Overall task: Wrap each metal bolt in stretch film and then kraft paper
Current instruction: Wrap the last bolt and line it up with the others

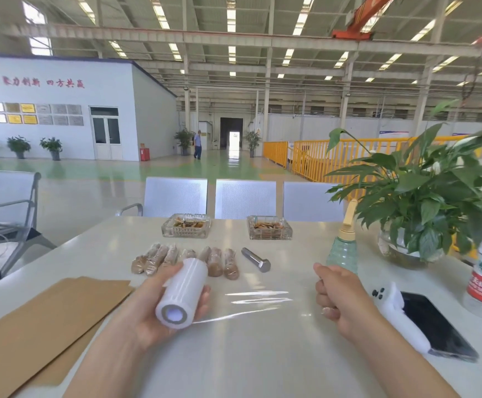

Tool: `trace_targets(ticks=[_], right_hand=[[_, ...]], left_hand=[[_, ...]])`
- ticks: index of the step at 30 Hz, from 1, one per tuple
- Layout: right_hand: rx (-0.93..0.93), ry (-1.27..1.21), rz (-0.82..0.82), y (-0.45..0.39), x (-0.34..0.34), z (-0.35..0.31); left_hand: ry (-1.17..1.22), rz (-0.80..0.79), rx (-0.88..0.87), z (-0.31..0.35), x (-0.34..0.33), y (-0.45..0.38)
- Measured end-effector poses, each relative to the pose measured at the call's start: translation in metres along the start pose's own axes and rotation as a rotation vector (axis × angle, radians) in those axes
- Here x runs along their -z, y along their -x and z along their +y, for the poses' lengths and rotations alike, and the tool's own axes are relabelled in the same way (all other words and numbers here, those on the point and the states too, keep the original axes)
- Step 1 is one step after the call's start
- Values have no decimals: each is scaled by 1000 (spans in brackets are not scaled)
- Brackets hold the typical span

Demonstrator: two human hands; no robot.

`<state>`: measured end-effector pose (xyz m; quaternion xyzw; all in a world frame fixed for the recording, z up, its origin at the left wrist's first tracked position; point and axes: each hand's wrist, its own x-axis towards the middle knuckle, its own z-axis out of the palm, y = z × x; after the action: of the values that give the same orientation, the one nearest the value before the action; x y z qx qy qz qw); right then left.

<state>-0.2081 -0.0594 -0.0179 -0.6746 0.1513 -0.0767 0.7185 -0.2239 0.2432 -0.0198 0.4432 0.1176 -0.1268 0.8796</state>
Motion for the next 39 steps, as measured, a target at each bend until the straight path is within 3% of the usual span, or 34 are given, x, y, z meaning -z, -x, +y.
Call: trace_targets(ticks=[6, 12, 14, 16, 17, 19, 20, 24, 26, 28, 32, 37, 39], right_hand=[[-127, -152, -44, 3, 7, 7], [-109, -124, 0, -1, 10, 6], [-52, 15, 56, -3, 9, 12], [-3, 139, 73, -4, 4, 23], [12, 182, 73, -4, 0, 29], [50, 267, 93, -5, -3, 37], [83, 328, 114, -5, -4, 39], [201, 615, 203, -10, 1, 40], [206, 735, 222, -11, 1, 40], [248, 881, 253, -12, 0, 43], [384, 1128, 304, -7, 6, 49], [539, 1363, 317, 0, 12, 52], [571, 1435, 312, 3, 10, 50]], left_hand=[[-205, 90, -59, 5, 5, 10], [-304, 214, -97, 12, 12, 22], [-472, 414, -171, 12, 12, 23], [-910, 700, -283, 11, 10, 26], [-1116, 700, -280, 12, 5, 26], [-1287, 554, -237, 10, 2, 17], [-1359, 556, -223, 12, 5, 10], [-1646, 738, -240, 30, 26, 3], [-1623, 797, -381, 32, 34, 5], [-1655, 748, -488, 24, 32, 9], [-1935, 628, -347, 8, 22, 10], [-1877, 681, -290, 12, 35, 4], [-1806, 736, -360, 11, 41, 5]])
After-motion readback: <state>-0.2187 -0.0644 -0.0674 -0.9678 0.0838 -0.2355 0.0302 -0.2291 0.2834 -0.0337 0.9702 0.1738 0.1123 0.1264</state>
